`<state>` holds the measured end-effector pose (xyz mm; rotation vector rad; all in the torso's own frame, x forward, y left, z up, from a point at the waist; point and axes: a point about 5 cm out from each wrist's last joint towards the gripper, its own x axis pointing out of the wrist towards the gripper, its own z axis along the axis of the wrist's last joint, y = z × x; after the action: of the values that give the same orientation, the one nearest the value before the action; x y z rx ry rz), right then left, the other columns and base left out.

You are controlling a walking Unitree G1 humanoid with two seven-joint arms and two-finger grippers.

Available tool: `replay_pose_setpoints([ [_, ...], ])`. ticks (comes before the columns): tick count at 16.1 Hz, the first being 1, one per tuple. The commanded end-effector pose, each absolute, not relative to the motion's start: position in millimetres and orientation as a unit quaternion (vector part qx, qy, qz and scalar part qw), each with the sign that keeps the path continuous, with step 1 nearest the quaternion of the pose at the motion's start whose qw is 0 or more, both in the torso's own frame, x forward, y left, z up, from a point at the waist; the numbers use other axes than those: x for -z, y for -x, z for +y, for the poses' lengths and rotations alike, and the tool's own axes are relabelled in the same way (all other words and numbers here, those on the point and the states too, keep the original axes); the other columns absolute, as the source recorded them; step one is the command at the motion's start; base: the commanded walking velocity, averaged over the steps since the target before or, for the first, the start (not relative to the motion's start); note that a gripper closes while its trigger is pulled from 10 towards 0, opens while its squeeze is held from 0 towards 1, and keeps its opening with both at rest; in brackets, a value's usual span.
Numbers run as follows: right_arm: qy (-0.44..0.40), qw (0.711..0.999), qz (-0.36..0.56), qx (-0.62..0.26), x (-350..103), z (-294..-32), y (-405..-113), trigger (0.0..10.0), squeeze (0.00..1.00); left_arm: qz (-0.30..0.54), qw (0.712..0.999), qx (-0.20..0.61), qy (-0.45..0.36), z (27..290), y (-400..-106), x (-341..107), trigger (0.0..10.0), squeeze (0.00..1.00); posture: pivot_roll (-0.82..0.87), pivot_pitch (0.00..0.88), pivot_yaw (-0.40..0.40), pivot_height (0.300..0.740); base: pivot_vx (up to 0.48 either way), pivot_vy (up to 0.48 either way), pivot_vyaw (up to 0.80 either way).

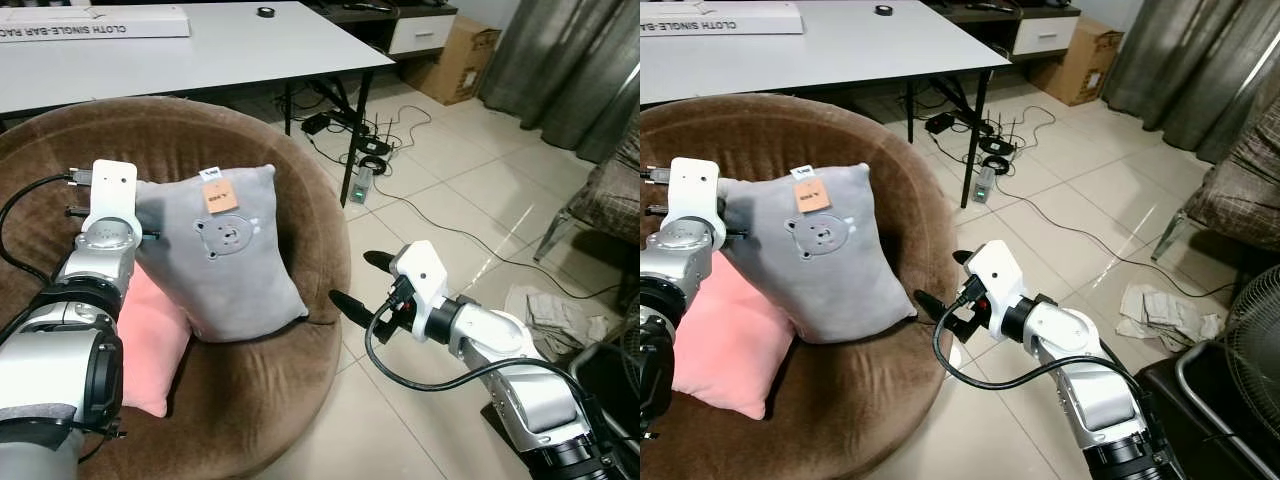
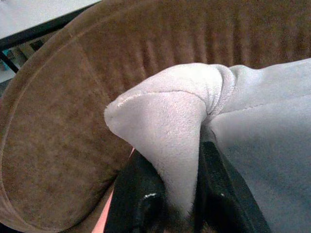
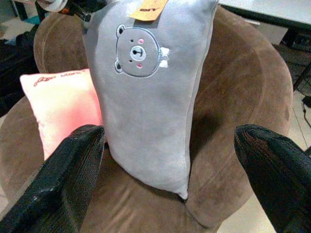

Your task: Move the pillow to the sofa from floor

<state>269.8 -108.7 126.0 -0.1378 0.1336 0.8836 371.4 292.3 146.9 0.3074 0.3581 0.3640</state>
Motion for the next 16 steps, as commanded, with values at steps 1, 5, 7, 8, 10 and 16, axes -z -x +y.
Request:
replay_pose_setpoints([
  [1,0.077,0.895,0.060,-0.435,-132,-109,-271,10.0,0.00,0.161,0.956,-0.190,-0.152,299,-374,-160,10.0,1.00,-0.04,0.000,-0.123,0.740,0.000,0.000,0.00],
  [5,0.078,0.895,0.064,-0.434,-132,-111,-270,10.0,0.00,0.161,0.956,-0.189,-0.155,303,-372,-161,10.0,1.00,-0.04,0.000,-0.123,0.740,0.000,0.000,0.00],
  [7,0.079,0.896,0.064,-0.433,-132,-111,-270,10.0,0.00,0.161,0.952,-0.199,-0.171,308,-371,-163,10.0,1.00,-0.04,0.000,-0.129,0.740,0.000,0.000,0.00],
  [8,0.079,0.896,0.064,-0.433,-132,-110,-270,10.0,0.00,0.161,0.949,-0.206,-0.176,310,-370,-163,10.0,1.00,-0.04,0.000,-0.128,0.740,0.000,0.000,0.00],
  [10,0.078,0.897,0.062,-0.431,-134,-111,-271,10.0,0.00,0.152,0.942,-0.229,-0.191,315,-369,-168,10.0,0.00,-0.04,0.000,-0.125,0.740,0.000,0.000,0.00],
  [16,0.085,0.909,0.071,-0.401,-129,-115,-272,10.0,0.00,0.108,0.966,-0.183,-0.147,289,-380,-170,10.0,0.00,-0.03,0.000,-0.117,0.740,0.000,0.000,0.00],
])
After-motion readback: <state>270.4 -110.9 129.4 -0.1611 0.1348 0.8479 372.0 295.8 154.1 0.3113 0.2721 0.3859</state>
